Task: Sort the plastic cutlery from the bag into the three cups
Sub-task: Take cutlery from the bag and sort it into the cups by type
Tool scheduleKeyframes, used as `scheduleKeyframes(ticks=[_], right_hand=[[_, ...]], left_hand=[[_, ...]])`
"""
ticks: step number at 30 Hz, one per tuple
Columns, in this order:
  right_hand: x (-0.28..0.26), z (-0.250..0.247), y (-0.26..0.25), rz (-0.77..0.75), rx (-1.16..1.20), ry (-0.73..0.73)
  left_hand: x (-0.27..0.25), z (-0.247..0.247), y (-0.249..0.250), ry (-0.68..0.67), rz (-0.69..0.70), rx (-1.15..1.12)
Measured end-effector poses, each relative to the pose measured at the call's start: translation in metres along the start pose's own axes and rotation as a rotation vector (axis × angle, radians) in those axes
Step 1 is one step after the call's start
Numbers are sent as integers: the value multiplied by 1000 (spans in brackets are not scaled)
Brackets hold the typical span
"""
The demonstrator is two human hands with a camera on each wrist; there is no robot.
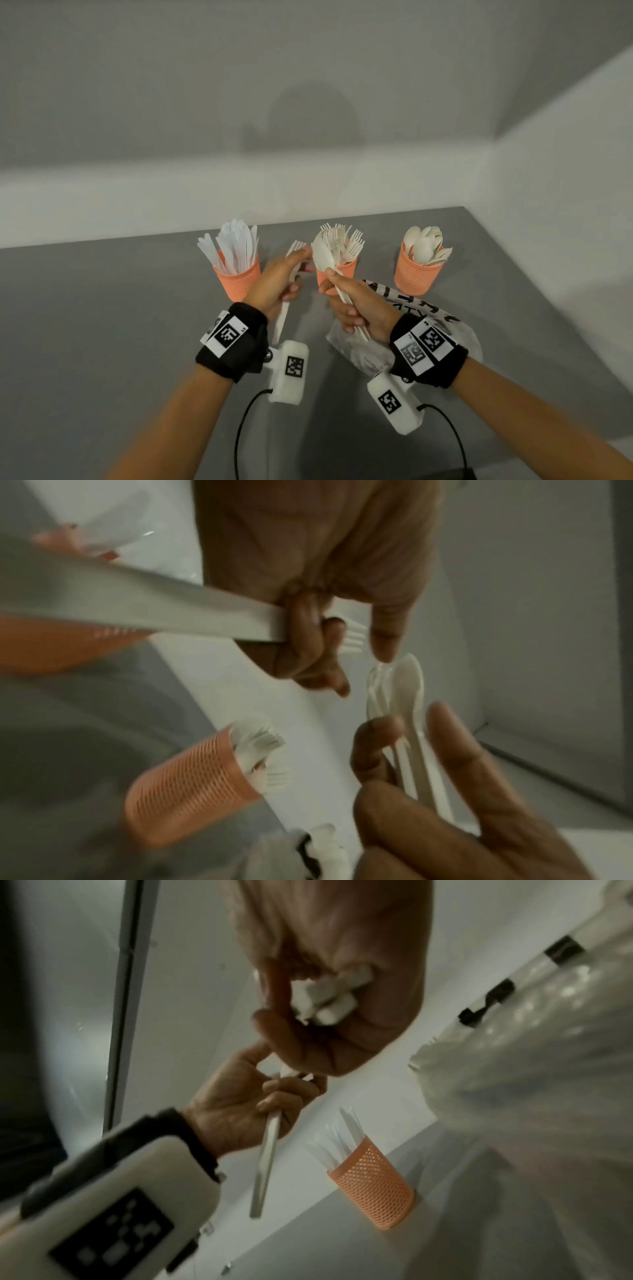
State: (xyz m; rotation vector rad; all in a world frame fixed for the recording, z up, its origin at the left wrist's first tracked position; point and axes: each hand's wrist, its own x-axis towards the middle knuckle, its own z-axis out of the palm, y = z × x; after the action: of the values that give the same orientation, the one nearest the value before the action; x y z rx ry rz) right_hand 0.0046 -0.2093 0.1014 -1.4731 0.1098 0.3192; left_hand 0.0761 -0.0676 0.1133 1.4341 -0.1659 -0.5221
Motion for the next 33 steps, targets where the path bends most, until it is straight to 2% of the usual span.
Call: scheduleKeyframes(ticks=[3,5,9,15,20,23,25,27,30,33], right_hand=[[-2,1,-2,99,173,-58],[-1,-1,-4,126,285,-112],[0,-6,-5,107,364,-143],[-2,-6,0,64,74,-9],[-10,-12,4,31,-49,11],[-13,-16,5,24,-86,20],[-14,-19,4,34,-92,54],[-15,-22,3,24,-90,108],[-14,-28,1,-64,-158,193],[-10,-38,-2,-111,-217,285]], left_hand=[[-7,8,-3,-189,-39,-150],[-8,13,-4,-206,-8,-70],[-10,24,-3,-77,72,84],[-2,33,-8,146,151,102],[14,18,0,323,143,-86],[21,3,6,401,83,-267],[24,-4,8,418,38,-423],[26,-6,8,417,8,-461],[22,0,4,397,13,-251],[16,12,-4,290,12,-64]])
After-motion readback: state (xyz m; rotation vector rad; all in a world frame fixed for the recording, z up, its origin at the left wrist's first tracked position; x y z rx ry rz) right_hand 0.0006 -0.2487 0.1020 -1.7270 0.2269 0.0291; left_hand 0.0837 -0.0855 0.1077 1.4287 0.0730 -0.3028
